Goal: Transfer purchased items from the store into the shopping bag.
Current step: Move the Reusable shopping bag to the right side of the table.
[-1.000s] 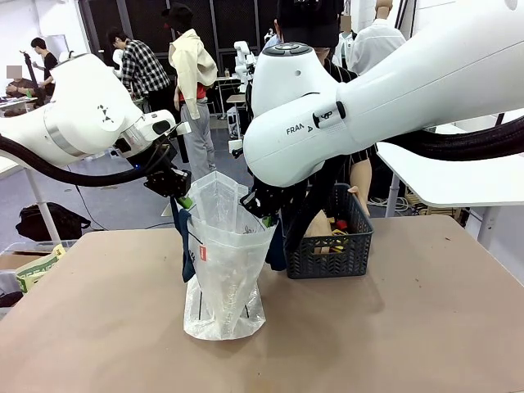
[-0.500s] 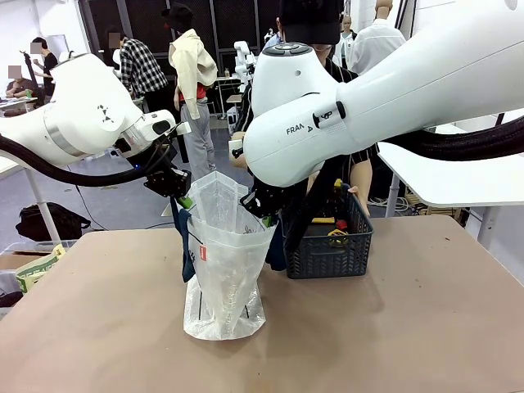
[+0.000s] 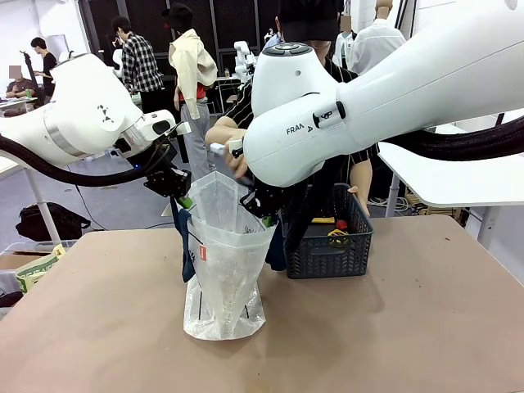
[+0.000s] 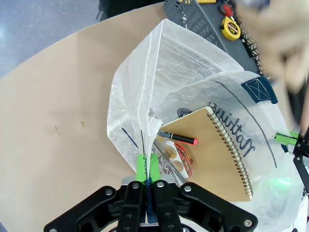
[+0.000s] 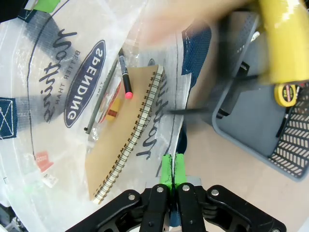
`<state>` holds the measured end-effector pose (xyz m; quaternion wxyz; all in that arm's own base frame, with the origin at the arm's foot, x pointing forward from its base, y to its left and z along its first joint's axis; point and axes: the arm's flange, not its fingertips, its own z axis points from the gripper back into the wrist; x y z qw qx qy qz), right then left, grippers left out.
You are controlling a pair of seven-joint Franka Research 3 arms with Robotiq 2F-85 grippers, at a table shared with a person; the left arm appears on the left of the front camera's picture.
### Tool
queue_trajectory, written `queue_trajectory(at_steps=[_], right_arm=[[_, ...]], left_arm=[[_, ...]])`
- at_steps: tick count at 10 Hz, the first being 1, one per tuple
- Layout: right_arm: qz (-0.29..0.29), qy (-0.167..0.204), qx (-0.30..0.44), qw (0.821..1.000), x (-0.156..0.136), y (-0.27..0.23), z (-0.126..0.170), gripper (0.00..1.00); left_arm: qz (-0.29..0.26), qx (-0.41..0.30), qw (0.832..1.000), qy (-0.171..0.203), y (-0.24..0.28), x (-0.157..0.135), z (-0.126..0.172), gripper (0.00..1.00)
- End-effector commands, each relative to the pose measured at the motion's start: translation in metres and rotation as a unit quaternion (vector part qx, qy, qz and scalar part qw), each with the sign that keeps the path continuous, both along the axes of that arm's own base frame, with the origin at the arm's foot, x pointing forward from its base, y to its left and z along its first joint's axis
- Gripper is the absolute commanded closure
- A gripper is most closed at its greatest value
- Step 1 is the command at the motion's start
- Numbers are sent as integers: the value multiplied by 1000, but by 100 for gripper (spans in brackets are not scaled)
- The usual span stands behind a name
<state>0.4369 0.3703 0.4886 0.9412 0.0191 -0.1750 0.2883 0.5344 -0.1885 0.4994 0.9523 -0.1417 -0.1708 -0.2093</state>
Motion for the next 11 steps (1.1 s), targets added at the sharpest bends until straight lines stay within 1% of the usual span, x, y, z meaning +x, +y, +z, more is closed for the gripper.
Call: queue_trajectory(at_steps=[1, 11], right_arm=[[0, 0, 0, 1000, -3, -3, -1, 100], [0, 0, 0, 1000, -3, -3, -1, 100]], left_arm=[[4, -2, 1000, -7, 3, -2, 1, 100], [4, -2, 1000, -7, 3, -2, 1, 100]])
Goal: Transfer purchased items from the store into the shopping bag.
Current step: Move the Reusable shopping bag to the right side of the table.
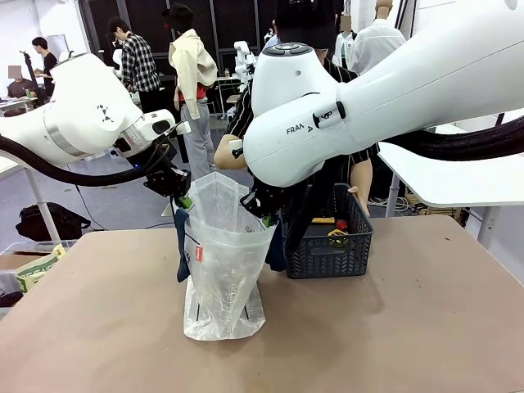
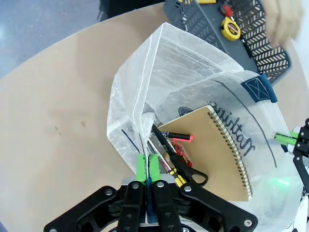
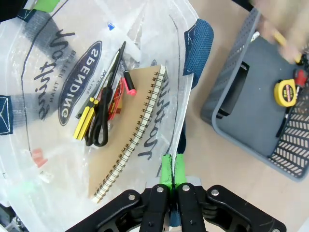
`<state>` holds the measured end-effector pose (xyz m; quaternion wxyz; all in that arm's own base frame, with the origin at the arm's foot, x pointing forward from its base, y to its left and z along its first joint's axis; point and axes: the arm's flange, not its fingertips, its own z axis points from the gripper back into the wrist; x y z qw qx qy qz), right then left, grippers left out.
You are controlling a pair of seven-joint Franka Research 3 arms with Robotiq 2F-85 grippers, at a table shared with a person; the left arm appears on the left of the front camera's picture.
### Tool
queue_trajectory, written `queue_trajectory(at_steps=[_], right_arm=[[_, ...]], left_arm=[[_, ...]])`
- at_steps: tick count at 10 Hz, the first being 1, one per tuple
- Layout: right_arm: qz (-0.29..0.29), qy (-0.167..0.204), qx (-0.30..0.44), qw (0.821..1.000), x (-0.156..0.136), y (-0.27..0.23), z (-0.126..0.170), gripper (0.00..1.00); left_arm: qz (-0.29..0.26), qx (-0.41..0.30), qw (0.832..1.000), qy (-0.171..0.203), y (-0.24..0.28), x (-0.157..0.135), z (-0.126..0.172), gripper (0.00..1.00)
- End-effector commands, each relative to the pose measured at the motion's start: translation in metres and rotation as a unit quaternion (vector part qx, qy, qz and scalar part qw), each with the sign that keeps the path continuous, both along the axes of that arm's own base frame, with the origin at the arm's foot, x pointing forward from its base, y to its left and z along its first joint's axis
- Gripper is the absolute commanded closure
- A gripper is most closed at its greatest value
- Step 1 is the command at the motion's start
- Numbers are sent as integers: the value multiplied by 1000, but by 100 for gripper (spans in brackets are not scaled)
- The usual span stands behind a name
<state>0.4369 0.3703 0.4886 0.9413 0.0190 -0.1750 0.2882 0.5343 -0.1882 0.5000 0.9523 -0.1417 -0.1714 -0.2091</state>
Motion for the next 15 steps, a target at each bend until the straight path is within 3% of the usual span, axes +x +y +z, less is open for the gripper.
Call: queue_trajectory(at_steps=[1, 15], right_arm=[[0, 0, 0, 1000, -3, -3, -1, 100], [0, 0, 0, 1000, -3, -3, -1, 100]], left_arm=[[4, -2, 1000, -6, 2, -2, 1, 100], [4, -2, 1000, -6, 2, -2, 1, 100]])
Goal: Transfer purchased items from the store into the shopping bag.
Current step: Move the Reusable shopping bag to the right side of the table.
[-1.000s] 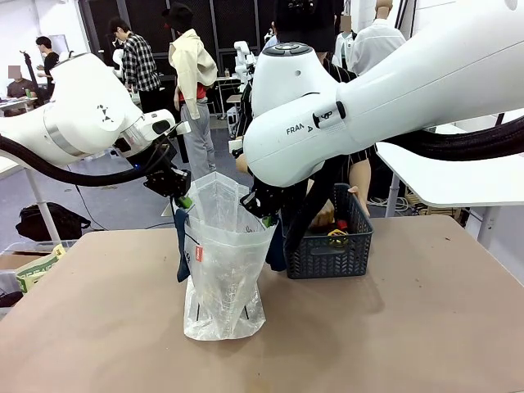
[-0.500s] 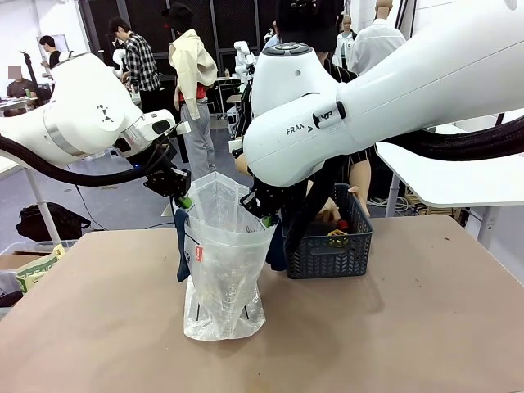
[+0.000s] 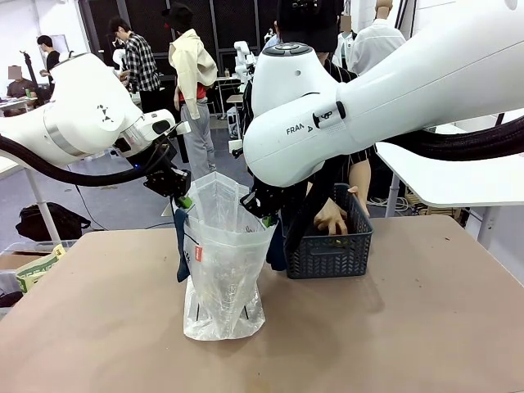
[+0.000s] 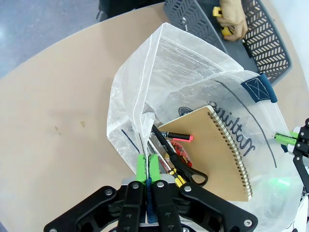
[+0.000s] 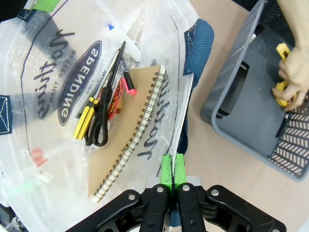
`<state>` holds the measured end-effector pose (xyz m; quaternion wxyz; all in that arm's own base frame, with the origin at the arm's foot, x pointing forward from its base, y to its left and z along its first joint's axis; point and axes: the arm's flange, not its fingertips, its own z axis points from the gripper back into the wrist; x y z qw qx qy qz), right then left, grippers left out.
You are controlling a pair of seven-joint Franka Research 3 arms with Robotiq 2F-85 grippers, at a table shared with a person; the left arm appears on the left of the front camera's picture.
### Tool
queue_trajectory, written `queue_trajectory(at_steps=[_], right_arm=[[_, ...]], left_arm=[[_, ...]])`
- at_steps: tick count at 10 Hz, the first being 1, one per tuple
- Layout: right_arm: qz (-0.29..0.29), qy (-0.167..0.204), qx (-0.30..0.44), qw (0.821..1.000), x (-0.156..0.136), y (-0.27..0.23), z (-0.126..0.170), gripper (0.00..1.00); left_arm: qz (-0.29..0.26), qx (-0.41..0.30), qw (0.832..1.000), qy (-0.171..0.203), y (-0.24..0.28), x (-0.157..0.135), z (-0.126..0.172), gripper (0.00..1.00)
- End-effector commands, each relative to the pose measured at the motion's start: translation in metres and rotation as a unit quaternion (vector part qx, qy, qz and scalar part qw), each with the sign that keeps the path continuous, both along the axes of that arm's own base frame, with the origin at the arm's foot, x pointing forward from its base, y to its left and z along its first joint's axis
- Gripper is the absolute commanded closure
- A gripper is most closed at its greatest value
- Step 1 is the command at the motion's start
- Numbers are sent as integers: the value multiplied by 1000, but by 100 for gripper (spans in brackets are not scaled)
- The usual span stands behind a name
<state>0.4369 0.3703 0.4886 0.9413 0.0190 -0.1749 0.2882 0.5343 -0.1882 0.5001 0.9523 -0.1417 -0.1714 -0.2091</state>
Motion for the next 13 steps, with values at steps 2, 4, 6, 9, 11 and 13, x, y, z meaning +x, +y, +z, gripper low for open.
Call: queue_trajectory(at_steps=[2, 4, 6, 9, 11, 13], right_arm=[[0, 0, 0, 1000, -3, -3, -1, 100], [0, 0, 0, 1000, -3, -3, -1, 100], [0, 0, 0, 1000, -3, -3, -1, 100], [0, 0, 0, 1000, -3, -3, -1, 100], [0, 0, 0, 1000, -3, -3, -1, 100], [0, 0, 0, 1000, -3, -3, -1, 100]], left_arm=[[4, -2, 1000, -6, 2, -2, 1, 100], [4, -2, 1000, -6, 2, -2, 1, 100], [4, -2, 1000, -6, 2, -2, 1, 100], [4, -2, 1000, -6, 2, -2, 1, 100], [4, -2, 1000, -6, 2, -2, 1, 100], [4, -2, 1000, -6, 2, -2, 1, 100]])
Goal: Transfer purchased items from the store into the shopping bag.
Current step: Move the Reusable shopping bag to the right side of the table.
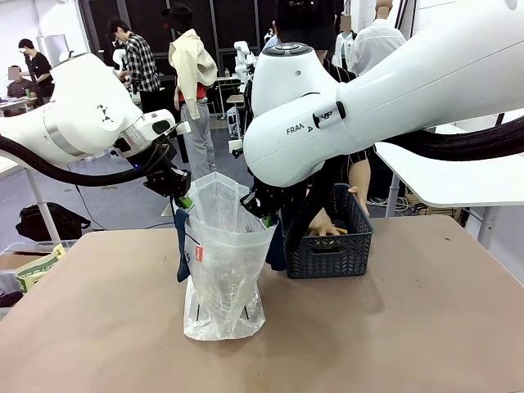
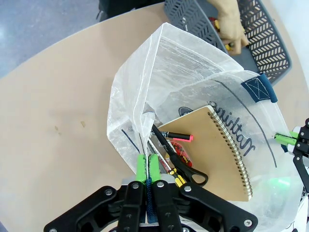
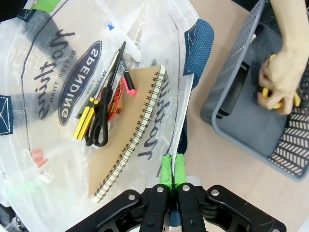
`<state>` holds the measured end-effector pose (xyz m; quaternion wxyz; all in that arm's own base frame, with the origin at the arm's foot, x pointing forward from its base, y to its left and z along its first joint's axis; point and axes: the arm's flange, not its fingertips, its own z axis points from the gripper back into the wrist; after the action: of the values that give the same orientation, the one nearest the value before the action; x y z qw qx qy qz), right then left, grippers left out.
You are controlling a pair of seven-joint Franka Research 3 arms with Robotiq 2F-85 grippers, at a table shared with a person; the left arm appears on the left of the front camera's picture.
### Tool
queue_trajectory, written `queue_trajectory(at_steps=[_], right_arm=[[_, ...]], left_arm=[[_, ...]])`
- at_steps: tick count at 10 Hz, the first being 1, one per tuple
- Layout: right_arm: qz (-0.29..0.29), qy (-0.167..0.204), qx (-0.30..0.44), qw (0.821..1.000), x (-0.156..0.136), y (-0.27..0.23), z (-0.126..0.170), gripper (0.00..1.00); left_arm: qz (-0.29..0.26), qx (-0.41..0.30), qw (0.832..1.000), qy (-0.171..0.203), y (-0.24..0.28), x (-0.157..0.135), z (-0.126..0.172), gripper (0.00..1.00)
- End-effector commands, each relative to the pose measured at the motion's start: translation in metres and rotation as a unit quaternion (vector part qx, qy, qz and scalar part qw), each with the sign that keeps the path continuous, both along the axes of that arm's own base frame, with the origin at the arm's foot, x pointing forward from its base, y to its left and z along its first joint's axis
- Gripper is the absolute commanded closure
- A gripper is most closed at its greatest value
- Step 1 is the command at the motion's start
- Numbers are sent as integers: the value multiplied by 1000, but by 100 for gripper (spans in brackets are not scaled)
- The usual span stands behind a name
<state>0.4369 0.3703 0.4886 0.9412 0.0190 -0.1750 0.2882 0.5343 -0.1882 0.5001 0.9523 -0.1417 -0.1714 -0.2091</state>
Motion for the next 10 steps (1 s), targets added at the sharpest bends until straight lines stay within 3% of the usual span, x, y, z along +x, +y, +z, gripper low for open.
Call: queue_trajectory(at_steps=[1, 10], right_arm=[[0, 0, 0, 1000, -3, -3, -1, 100], [0, 0, 0, 1000, -3, -3, -1, 100]], left_arm=[[4, -2, 1000, -6, 2, -2, 1, 100], [4, -2, 1000, -6, 2, -2, 1, 100]])
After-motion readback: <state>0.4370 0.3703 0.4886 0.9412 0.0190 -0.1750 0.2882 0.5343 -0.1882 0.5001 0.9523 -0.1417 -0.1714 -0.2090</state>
